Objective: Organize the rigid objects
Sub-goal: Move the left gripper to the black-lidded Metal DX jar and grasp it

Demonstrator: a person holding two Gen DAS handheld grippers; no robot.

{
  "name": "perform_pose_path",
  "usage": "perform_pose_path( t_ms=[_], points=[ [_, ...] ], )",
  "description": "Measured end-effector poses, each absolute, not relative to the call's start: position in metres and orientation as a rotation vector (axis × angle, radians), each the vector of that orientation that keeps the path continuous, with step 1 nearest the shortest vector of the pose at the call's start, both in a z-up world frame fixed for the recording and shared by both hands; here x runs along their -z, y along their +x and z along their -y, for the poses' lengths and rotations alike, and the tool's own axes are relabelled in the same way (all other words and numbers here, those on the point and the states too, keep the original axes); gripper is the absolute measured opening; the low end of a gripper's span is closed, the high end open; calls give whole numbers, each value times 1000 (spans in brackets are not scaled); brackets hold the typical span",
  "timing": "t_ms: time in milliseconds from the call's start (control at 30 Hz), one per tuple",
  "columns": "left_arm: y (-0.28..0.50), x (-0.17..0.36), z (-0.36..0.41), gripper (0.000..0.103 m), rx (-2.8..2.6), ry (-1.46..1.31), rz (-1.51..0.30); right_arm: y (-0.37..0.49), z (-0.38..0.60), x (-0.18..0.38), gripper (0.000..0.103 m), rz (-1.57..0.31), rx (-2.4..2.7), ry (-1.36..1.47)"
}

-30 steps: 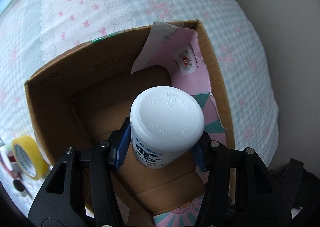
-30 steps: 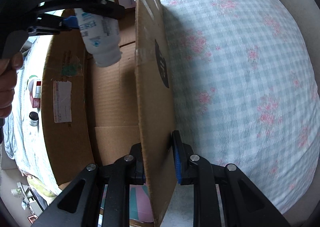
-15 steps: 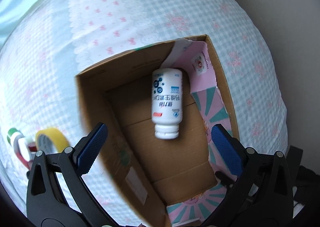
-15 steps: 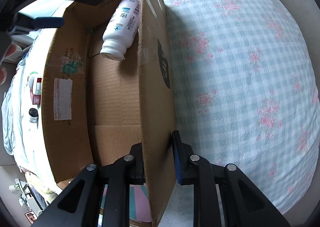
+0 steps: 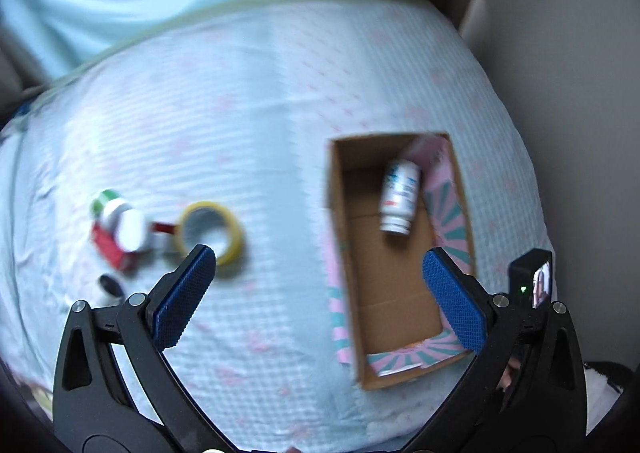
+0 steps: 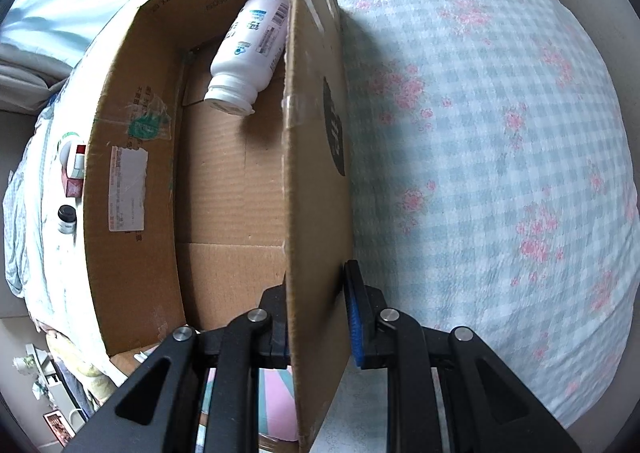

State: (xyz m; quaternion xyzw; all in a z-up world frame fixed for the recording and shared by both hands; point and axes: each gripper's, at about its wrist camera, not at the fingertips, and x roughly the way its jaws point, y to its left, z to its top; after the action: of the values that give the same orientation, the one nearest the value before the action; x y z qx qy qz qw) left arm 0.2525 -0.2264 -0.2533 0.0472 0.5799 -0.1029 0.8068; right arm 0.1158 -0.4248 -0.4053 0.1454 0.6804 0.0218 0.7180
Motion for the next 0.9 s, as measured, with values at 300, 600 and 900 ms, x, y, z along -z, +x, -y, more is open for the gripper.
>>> perform_pose_path(
  t_ms=[300, 600, 900],
  points=[
    [228, 247, 67, 103, -52, 10, -1198, 122, 413, 404, 19, -1506, -38, 305],
    [219, 332, -80, 103, -249, -137, -1294, 119, 415, 396, 19, -1493, 25, 353],
    [238, 444, -140, 100, -442, -346, -1354, 116, 421, 389, 18, -1487, 90, 390]
  ],
)
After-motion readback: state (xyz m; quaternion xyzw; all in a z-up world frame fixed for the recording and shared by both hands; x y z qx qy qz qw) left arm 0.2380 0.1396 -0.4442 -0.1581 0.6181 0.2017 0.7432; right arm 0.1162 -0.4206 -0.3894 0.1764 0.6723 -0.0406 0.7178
